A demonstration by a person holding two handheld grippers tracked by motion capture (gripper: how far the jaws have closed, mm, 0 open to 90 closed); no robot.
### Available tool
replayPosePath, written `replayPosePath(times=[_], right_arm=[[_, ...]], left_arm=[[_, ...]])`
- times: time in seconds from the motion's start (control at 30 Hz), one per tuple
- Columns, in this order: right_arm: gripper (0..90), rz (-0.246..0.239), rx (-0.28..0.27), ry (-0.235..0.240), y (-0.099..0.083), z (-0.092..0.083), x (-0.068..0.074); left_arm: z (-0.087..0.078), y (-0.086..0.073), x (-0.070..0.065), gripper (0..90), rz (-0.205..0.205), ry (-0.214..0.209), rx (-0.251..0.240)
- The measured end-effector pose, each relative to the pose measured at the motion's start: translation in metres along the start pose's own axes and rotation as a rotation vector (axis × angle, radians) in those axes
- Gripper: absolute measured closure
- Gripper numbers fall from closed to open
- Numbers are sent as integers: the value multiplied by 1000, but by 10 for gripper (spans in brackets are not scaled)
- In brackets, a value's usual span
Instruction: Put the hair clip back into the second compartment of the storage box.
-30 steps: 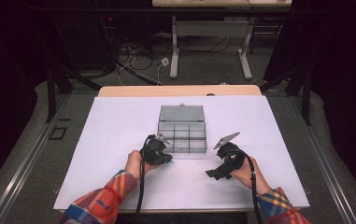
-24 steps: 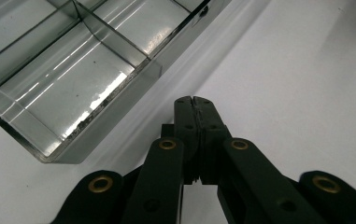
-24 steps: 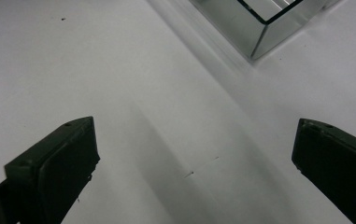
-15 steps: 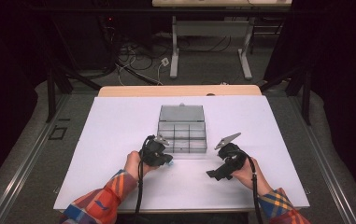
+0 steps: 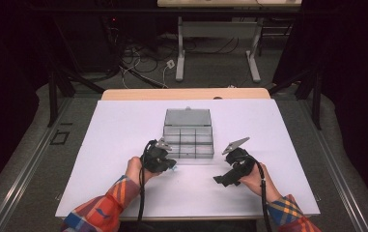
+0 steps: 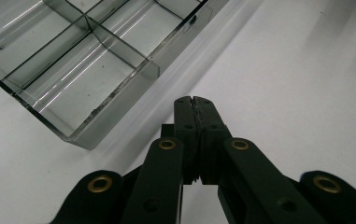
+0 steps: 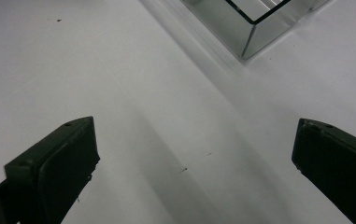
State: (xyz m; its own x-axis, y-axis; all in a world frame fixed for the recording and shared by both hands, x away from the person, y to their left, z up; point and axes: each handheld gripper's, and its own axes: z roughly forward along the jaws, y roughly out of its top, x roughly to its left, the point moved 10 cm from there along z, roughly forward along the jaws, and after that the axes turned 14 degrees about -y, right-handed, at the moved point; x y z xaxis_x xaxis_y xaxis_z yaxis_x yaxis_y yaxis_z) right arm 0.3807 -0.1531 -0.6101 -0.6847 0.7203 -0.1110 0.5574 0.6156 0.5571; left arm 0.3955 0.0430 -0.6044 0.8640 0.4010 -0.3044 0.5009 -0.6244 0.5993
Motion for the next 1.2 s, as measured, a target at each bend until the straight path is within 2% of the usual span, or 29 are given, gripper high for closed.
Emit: replayPosePath(times=[0.57,0.63,0.83,0.9,0.97,1.0,1.03,1.2], right_arm=[[0,20,4,2,0,-1,1],[0,8,-1,-8,0,-1,-1],[0,17,-5,-15,1,-1,-1],[0,14,1,-16,0,-1,-2],[0,16,-6,-19,1,-1,-2],[0,19,-4,-23,1,-1,-2],[0,18,1,-19,0,-1,-2],[0,20,0,-21,0,-1,-3]], left_arm=[[-9,5,-3,891,24,23,-24],[-8,6,-3,891,20,27,-35],[-12,7,-4,891,21,26,-32],[-13,9,-2,891,38,41,-37],[-14,9,-3,891,18,34,-39],[-15,9,-2,891,35,44,-36],[-15,10,-3,891,21,40,-44],[-16,13,-3,891,36,45,-40]])
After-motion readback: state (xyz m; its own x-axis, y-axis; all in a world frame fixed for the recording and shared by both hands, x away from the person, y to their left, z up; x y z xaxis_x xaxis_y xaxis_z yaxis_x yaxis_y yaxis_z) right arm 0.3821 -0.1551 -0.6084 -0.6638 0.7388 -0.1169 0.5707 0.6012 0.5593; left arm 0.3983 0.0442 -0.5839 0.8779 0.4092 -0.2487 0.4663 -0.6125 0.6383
